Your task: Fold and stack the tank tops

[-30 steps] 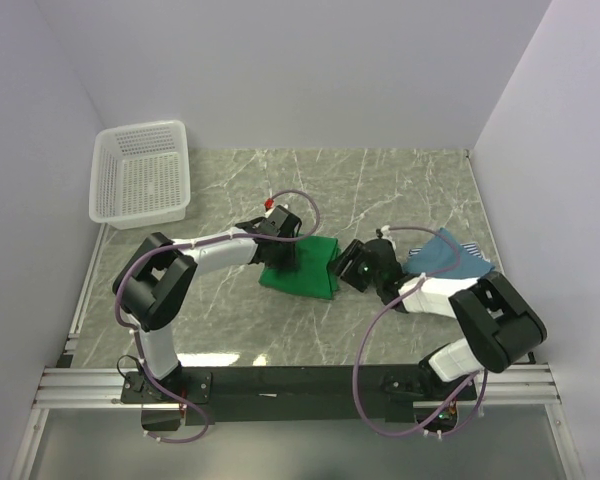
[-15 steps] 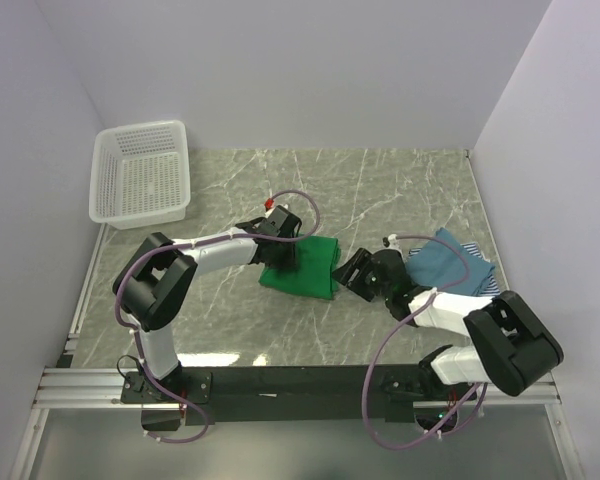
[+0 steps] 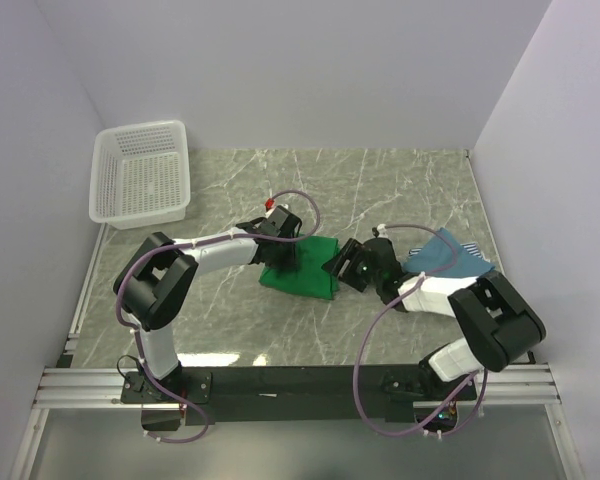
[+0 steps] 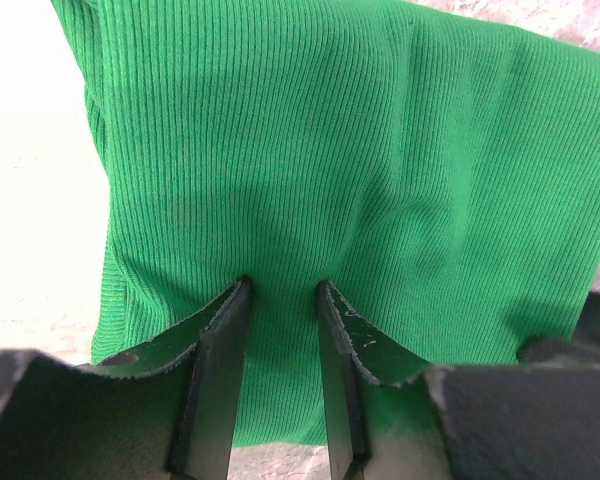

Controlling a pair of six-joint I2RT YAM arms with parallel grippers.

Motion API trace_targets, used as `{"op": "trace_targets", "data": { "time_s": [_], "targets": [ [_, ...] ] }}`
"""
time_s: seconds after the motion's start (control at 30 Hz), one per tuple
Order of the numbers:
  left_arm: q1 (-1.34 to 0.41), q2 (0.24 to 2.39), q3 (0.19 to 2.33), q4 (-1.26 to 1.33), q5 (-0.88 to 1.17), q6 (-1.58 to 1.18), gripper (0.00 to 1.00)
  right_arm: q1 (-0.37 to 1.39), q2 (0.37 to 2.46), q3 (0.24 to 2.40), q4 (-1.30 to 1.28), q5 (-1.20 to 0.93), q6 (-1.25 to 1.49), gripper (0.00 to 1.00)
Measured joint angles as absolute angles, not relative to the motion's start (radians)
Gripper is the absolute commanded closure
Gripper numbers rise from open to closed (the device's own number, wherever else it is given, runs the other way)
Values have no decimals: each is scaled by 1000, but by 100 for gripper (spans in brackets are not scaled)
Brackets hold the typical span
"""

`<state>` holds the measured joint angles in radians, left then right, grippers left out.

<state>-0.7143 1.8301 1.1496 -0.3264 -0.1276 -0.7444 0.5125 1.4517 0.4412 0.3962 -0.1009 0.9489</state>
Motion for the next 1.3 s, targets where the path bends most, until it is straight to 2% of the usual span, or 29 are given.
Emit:
{"op": "trace_targets", "data": {
  "time_s": [0.4, 0.53, 0.63, 0.67, 0.73, 0.77, 1.03, 1.3],
  "targets": [
    [-714, 1830, 1150, -326, -128, -744, 61, 583, 1576, 618, 263, 20, 941, 36],
    [-714, 1830, 1150, -326, -128, -744, 61, 600, 1610, 650, 262, 39, 946, 41],
    [-714, 1830, 1150, -326, -127, -744, 61, 600, 1616, 650, 253, 48, 949, 61],
    [-714, 1830, 1150, -326, -127, -744, 61, 600, 1618, 651, 246, 53, 947, 77],
    [-714, 1830, 1150, -326, -123, -744, 58, 600, 1625, 656, 220, 63, 945, 86],
    [-714, 1830, 1150, -325, -121, -743, 56, 600, 1626, 660, 212, 66, 942, 100],
    [-714, 1741, 1237, -441, -120, -713, 51, 616, 1616, 744, 12, 144, 884, 100],
    [-712, 1420, 1292, -484, -136, -691, 50, 617, 1516, 821, -374, 353, 781, 100]
  ]
}}
